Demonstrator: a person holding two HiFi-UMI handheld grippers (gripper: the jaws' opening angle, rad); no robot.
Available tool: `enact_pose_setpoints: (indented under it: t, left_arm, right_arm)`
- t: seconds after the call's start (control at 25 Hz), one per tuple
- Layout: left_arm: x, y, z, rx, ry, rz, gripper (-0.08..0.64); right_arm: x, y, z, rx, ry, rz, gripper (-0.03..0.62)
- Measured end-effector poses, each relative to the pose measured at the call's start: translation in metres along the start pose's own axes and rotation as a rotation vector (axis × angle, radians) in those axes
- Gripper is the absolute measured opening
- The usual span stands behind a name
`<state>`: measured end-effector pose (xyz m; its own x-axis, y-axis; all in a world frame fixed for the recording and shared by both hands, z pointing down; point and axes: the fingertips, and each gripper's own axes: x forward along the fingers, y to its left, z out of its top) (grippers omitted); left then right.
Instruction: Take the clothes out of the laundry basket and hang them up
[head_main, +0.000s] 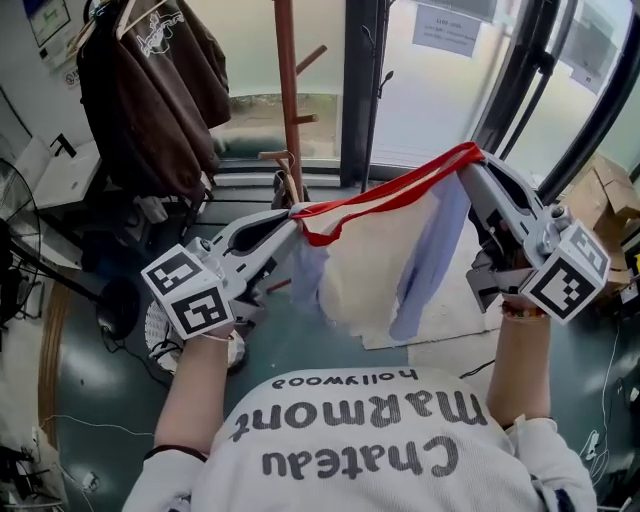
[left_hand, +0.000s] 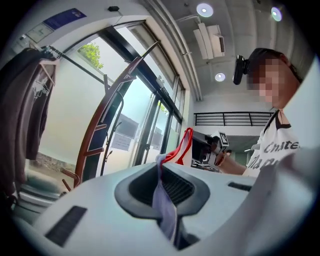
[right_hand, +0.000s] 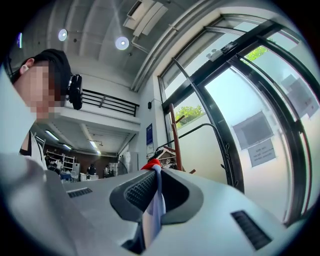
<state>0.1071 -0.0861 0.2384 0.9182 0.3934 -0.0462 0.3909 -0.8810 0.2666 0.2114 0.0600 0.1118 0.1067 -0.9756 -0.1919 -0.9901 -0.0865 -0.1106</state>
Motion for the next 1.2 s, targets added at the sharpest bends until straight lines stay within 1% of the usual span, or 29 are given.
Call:
enact_pose_setpoints:
  t: [0.2, 0.32, 0.4, 0.52, 0.6, 0.76, 0.88, 0.96, 1.04, 1.2]
  left_arm:
    - [0.001, 0.008, 0.015, 0.034, -0.044, 0.078, 0.032]
    - [0.007, 0.013, 0.029, 0.068, -0.062, 0.122, 0.032]
    - [0.006, 0.022, 0.036, 0.075, -0.069, 0.141, 0.032]
    - [-0.004, 0.040, 0.046, 0.027, -0.097, 0.138, 0.032]
    - [-0.007, 0.053, 0.054, 0.019, -0.116, 0.135, 0.032]
    - [0.000, 0.086, 0.075, 0.070, -0.120, 0.142, 0.032]
    - [0.002, 0.123, 0.092, 0.070, -0.117, 0.134, 0.032]
    - [0.001, 0.141, 0.094, 0.067, -0.115, 0.128, 0.032]
    - [-0.001, 0.147, 0.088, 0.087, -0.106, 0.126, 0.032]
    - [0.002, 0.163, 0.088, 0.114, -0.102, 0.112, 0.032]
  right_arm:
    - [0.001, -0.023, -0.006, 0.002, -0.017, 0.009, 0.037]
    - [0.003, -0.042, -0.005, 0.002, -0.042, -0.033, 0.037]
    - [0.009, -0.051, -0.006, 0.009, -0.058, -0.065, 0.037]
    - [0.026, -0.056, -0.016, 0.035, -0.061, -0.075, 0.037]
    - [0.038, -0.061, -0.021, 0.031, -0.051, -0.079, 0.037]
    - [0.075, -0.079, -0.021, 0.027, -0.048, -0.085, 0.037]
    - [0.114, -0.090, -0.013, 0.030, -0.075, -0.081, 0.037]
    - [0.129, -0.091, -0.012, 0.019, -0.099, -0.072, 0.037]
    - [0.132, -0.088, -0.013, 0.000, -0.122, -0.066, 0.037]
    - [0.144, -0.091, -0.012, -0.045, -0.144, -0.085, 0.037]
